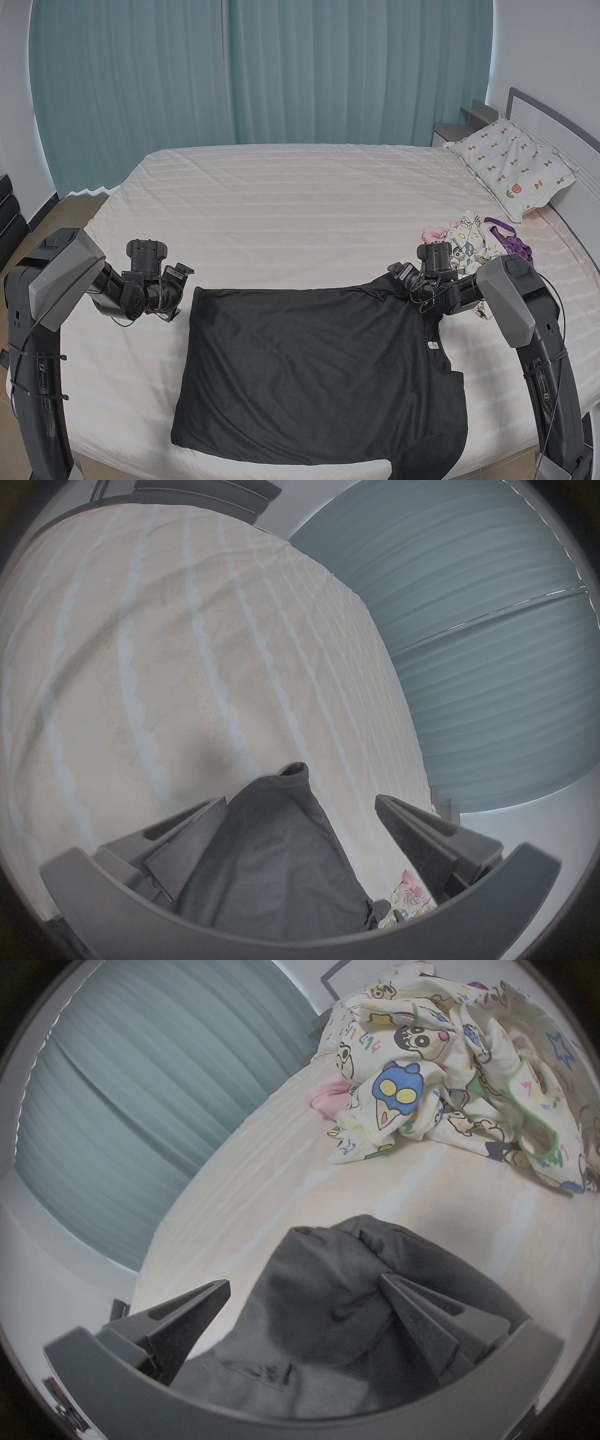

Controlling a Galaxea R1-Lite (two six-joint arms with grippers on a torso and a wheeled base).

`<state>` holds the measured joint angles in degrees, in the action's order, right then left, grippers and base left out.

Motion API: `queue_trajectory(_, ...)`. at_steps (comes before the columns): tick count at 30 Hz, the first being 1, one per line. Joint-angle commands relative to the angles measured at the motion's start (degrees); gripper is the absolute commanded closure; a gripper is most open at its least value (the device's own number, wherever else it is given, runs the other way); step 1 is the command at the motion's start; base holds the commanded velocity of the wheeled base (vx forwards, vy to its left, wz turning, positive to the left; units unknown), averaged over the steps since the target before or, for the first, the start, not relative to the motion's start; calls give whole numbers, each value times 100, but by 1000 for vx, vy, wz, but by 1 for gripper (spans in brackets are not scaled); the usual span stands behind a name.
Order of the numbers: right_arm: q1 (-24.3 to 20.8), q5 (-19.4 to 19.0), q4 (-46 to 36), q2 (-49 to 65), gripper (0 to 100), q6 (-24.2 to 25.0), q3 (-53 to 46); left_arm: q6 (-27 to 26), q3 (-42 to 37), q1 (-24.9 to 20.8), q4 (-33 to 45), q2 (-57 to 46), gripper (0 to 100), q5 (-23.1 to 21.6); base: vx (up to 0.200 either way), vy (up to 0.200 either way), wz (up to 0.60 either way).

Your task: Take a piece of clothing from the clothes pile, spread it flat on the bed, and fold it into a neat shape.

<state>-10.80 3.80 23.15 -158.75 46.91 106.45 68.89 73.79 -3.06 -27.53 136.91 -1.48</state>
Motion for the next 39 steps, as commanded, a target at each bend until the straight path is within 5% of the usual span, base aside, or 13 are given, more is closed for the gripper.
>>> queue_trajectory(1,34,6,295,-113,0,547,632,2,-75,-10,-16,-42,0,-11,0,0,0)
queue_trajectory(6,148,-73,1095,2,0,1119,814,2,-93,-19,-16,-42,0,-11,0,0,0)
queue_trajectory(17,280,-73,937,63,0,749,473,2,-128,-19,-16,-42,0,-11,0,0,0)
queue_trajectory(21,166,-249,919,494,0,301,-467,-7,-128,-19,-16,-42,0,-2,0,0,0)
queue_trajectory(33,-177,-451,708,608,0,292,-1381,-7,-321,-2,-33,-147,0,-274,0,0,0)
queue_trajectory(39,-309,-380,700,643,0,336,-1698,-7,-761,-2,-868,-165,0,-336,0,0,0)
